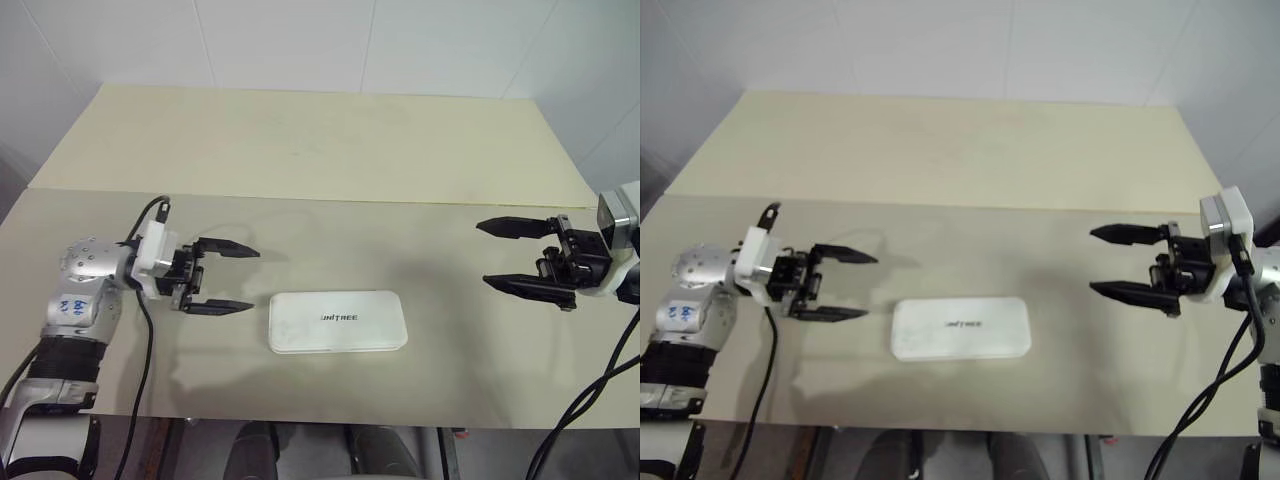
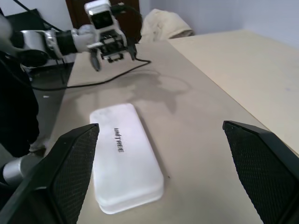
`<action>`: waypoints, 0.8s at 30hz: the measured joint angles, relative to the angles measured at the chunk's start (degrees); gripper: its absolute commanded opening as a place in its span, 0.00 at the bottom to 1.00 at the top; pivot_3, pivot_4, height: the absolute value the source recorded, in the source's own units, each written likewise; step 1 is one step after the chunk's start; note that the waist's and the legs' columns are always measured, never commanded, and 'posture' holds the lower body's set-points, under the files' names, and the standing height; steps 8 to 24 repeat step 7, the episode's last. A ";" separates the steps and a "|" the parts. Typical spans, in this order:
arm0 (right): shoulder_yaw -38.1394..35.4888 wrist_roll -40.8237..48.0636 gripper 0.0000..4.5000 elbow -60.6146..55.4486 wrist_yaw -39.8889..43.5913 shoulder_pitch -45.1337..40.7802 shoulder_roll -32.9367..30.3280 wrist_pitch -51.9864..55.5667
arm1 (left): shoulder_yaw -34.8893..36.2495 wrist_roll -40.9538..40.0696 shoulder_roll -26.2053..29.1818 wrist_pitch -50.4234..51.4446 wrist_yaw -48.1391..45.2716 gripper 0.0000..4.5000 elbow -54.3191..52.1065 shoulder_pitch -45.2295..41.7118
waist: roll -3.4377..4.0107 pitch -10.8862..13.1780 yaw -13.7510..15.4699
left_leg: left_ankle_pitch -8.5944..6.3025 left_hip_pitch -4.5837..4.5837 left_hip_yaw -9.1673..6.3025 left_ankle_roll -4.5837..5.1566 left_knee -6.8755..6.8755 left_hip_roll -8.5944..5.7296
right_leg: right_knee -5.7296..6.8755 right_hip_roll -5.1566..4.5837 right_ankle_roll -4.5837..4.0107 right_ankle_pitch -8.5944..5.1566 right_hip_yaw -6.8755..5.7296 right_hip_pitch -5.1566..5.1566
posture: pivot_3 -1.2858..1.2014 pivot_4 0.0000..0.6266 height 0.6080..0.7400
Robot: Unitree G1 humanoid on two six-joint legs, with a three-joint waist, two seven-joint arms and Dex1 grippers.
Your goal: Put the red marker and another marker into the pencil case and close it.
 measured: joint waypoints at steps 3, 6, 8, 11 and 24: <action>1.20 0.20 1.00 0.61 0.03 -0.43 -1.21 -0.22 | 1.87 0.13 0.57 1.29 0.53 1.00 -2.29 1.43 | 0.01 0.01 -0.21 | -0.01 -0.02 0.00 -0.01 -0.10 0.01 | -0.04 0.00 -0.02 -0.02 -0.01 -0.03 | 0.52 0.24 1.00; 1.83 0.47 1.00 1.28 0.09 -0.82 -1.44 -1.15 | 3.80 0.19 1.63 2.86 1.59 1.00 -4.12 3.05 | 0.01 0.01 -0.36 | -0.05 -0.02 0.00 -0.04 -0.15 0.06 | -0.08 0.02 -0.06 -0.06 -0.03 -0.04 | 0.52 0.24 1.00; 2.08 0.47 1.00 1.43 0.11 -0.81 -1.43 -1.36 | 4.53 0.24 1.91 3.12 1.85 1.00 -4.29 3.33 | 0.03 0.02 -0.47 | -0.06 -0.02 0.01 -0.05 -0.15 0.07 | -0.07 0.03 -0.07 -0.08 -0.03 -0.06 | 0.52 0.24 1.00; 2.08 0.47 1.00 1.43 0.11 -0.81 -1.43 -1.36 | 4.53 0.24 1.91 3.12 1.85 1.00 -4.29 3.33 | 0.03 0.02 -0.47 | -0.06 -0.02 0.01 -0.05 -0.15 0.07 | -0.07 0.03 -0.07 -0.08 -0.03 -0.06 | 0.52 0.24 1.00; 2.08 0.47 1.00 1.43 0.11 -0.81 -1.43 -1.36 | 4.53 0.24 1.91 3.12 1.85 1.00 -4.29 3.33 | 0.03 0.02 -0.47 | -0.06 -0.02 0.01 -0.05 -0.15 0.07 | -0.07 0.03 -0.07 -0.08 -0.03 -0.06 | 0.52 0.24 1.00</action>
